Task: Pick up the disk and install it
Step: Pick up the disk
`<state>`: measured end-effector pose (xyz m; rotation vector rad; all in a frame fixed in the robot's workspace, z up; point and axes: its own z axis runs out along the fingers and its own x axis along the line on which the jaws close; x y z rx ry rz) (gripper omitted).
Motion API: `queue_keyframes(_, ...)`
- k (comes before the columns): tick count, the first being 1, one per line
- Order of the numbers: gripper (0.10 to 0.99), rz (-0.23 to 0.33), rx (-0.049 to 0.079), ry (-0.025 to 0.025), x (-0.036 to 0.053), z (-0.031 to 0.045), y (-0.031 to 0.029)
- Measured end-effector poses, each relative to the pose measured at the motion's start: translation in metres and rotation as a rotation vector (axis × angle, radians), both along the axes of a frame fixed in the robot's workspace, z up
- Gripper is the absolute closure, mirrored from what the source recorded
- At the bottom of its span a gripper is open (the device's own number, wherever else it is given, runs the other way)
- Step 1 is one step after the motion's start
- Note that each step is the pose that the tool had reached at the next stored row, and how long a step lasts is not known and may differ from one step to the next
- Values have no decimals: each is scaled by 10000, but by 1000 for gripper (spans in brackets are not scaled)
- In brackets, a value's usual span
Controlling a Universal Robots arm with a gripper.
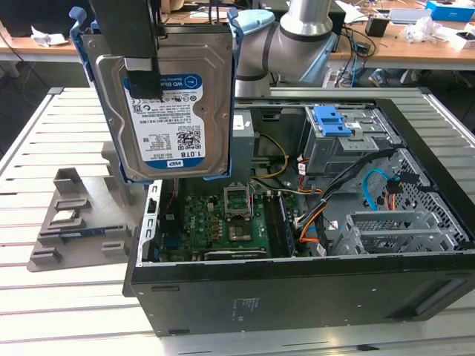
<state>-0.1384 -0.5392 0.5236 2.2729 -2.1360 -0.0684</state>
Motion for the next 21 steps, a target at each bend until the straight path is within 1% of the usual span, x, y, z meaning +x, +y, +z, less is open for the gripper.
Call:
queue_keyframes(2,722,-1,0,0,6,0,-56)
queue_keyframes(6,722,0,1,0,13,-1,-118)
queue_keyframes(9,722,0,1,0,21,-1,-196)
queue_keyframes(11,722,0,1,0,24,-1,-231)
queue_keyframes(13,722,0,1,0,28,-1,-296)
queue_keyframes(15,722,0,1,-1,30,-1,-347)
queue_keyframes(21,722,0,0,0,35,-1,-451)
